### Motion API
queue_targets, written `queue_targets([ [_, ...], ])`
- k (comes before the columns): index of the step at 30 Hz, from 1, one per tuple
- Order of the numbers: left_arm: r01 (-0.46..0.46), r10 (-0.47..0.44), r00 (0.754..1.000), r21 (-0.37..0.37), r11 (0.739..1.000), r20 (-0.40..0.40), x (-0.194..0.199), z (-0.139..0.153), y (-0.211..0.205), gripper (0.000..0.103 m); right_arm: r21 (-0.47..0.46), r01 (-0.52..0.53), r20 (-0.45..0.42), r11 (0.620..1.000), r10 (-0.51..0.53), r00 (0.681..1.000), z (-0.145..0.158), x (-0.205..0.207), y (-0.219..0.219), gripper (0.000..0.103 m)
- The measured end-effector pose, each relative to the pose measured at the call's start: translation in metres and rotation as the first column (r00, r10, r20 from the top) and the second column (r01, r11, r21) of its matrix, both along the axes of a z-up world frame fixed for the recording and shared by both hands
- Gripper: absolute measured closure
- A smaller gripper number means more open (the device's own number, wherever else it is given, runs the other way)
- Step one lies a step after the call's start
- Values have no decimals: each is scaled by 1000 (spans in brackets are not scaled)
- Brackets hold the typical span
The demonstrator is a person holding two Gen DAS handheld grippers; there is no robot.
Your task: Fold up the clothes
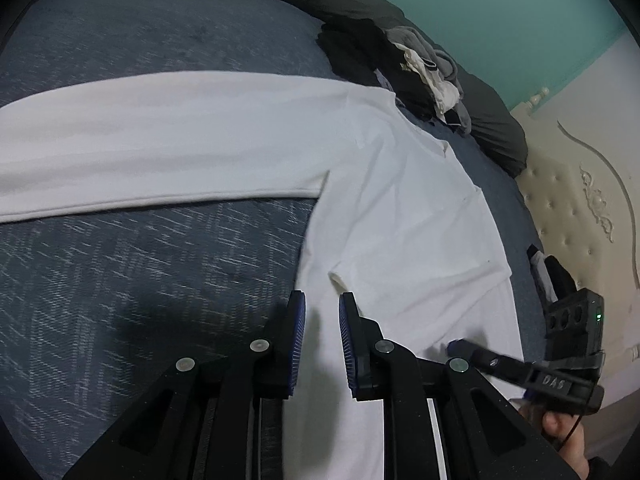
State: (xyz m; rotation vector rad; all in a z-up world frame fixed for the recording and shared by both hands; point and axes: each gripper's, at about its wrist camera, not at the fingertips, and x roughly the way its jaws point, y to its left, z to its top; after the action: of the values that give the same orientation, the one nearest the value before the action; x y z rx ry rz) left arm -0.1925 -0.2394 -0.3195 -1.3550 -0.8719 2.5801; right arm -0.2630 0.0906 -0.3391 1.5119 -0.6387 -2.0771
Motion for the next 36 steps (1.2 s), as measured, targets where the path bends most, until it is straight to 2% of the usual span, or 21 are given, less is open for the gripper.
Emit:
queue_targets([
  [5, -13, 13, 1000, 11, 1000, -10, 4, 3, -11, 84, -9, 26, 35, 1000, -26, 999, -13, -3, -19, 78],
  [7, -18, 18, 1000, 15, 1000, -12, 5, 4, -13, 84, -17, 42, 50, 999, -41, 998, -18, -6, -22, 85],
  [9, -22, 22, 1000, 20, 1000, -14, 6, 4, -16, 84, -28, 49, 44, 998, -48, 998, -19, -5, -22, 98],
  [12, -26, 27, 999, 27, 999, -18, 7, 6, -20, 84, -46, 61, 32, 997, -60, 998, -17, 3, -19, 101],
  [17, -26, 26, 999, 32, 999, -23, 6, 8, -20, 84, -110, 93, 32, 990, -90, 995, -4, 15, -12, 101],
  [19, -23, 23, 1000, 33, 999, -21, 6, 7, -19, 84, -86, 90, 30, 992, -88, 996, -5, 13, -12, 101],
  [24, -13, 13, 1000, 29, 999, -16, 5, 6, -17, 84, -66, 105, 86, 992, -99, 991, -22, 11, -10, 101],
  [30, -31, 32, 999, 38, 999, -10, 6, 3, -23, 84, -58, 88, 94, 994, -83, 992, -20, 11, -14, 98],
  [34, -50, 50, 999, 46, 998, -10, 8, 2, -28, 84, -24, 56, 20, 998, -56, 998, -3, 18, 4, 92],
  [36, -59, 59, 998, 50, 997, -10, 9, 2, -31, 84, -15, 42, -29, 999, -43, 999, 6, 23, 16, 81],
])
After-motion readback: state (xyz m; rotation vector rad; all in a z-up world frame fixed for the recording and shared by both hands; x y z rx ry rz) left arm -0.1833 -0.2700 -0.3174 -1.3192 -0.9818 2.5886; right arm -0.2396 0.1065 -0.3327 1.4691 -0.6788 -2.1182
